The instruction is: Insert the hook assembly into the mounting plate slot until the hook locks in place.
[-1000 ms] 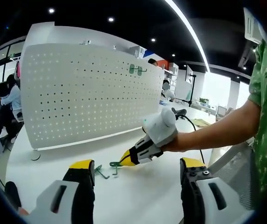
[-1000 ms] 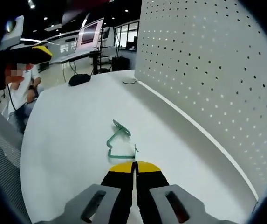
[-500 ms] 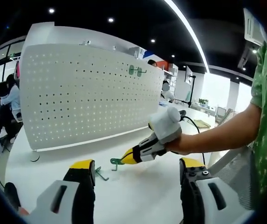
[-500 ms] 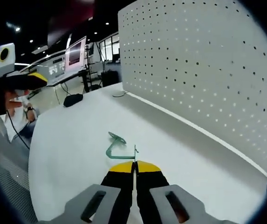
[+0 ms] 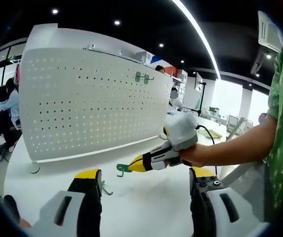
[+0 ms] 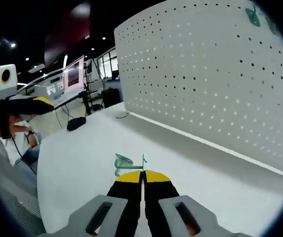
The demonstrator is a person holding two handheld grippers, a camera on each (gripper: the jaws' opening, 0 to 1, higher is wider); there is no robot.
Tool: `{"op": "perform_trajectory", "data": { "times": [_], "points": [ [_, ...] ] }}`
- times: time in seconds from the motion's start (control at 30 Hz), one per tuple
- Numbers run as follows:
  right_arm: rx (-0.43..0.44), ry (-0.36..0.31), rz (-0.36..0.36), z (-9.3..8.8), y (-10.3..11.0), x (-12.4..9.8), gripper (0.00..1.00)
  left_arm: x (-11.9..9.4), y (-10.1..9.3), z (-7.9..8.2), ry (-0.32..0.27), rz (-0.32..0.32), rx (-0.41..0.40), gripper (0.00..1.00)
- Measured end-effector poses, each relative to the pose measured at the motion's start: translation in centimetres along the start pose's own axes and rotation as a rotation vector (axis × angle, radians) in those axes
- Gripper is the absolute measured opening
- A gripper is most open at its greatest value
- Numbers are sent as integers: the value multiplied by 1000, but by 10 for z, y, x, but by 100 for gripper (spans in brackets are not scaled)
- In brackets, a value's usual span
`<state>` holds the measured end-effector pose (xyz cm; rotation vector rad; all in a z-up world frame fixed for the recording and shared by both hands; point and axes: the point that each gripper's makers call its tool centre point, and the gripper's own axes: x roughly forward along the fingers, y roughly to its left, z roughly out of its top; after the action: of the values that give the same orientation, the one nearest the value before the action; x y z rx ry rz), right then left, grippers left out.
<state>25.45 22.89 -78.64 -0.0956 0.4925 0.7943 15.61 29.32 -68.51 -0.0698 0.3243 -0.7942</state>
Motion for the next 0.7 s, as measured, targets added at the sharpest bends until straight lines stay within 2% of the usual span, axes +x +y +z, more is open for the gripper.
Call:
{"op": "perform_trajectory", "data": {
  "times": [0.23,0.7],
  "points": [
    [49,-65,-9,16,1,-14,0,4,-2,4,-8,-11,-3,73],
    [84,-134,-24,34,6,-34,0,19,3,7,-12,-34,-17,72]
  ]
}}
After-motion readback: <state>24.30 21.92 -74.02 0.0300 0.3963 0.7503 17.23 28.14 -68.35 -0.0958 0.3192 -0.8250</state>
